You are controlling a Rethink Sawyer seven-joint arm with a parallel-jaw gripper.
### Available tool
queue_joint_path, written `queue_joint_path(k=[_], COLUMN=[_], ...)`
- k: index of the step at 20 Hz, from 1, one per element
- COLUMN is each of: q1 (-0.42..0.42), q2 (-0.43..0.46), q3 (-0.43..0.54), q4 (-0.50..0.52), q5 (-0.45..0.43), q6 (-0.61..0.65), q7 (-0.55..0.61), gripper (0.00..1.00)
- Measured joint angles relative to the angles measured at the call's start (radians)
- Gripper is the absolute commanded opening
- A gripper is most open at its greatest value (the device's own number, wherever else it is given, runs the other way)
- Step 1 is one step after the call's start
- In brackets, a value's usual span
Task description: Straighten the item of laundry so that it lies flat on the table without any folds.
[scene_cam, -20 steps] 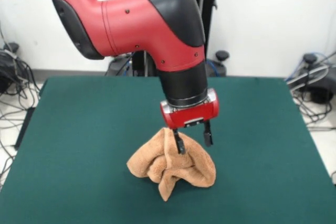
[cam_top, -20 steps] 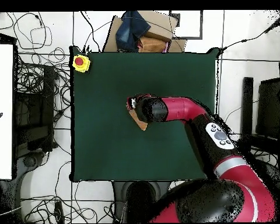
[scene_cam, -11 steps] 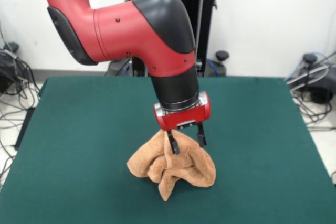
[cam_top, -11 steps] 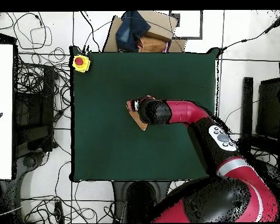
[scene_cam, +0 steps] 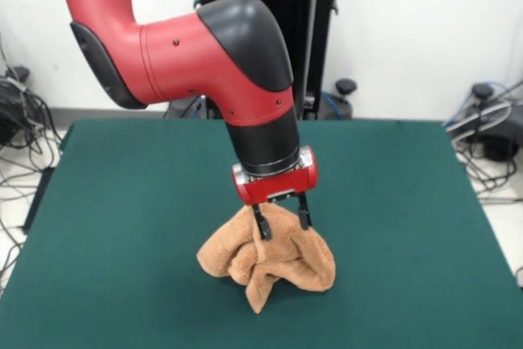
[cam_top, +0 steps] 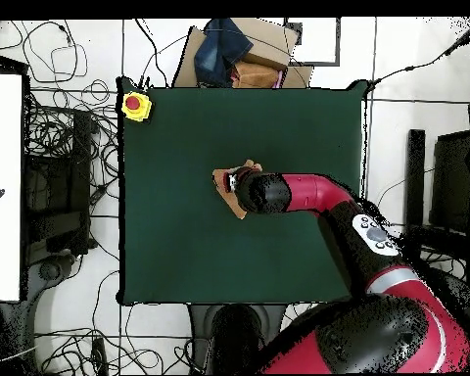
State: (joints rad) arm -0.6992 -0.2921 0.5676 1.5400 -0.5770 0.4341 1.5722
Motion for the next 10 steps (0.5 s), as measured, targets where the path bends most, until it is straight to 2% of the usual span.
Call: queue_joint_path(k=[10], q1=[-0.034], q2=[0.0], q3=[0.015], q4=[0.0], q5=[-0.005], q6=[0.003], q7=[0.0], gripper=[1.0])
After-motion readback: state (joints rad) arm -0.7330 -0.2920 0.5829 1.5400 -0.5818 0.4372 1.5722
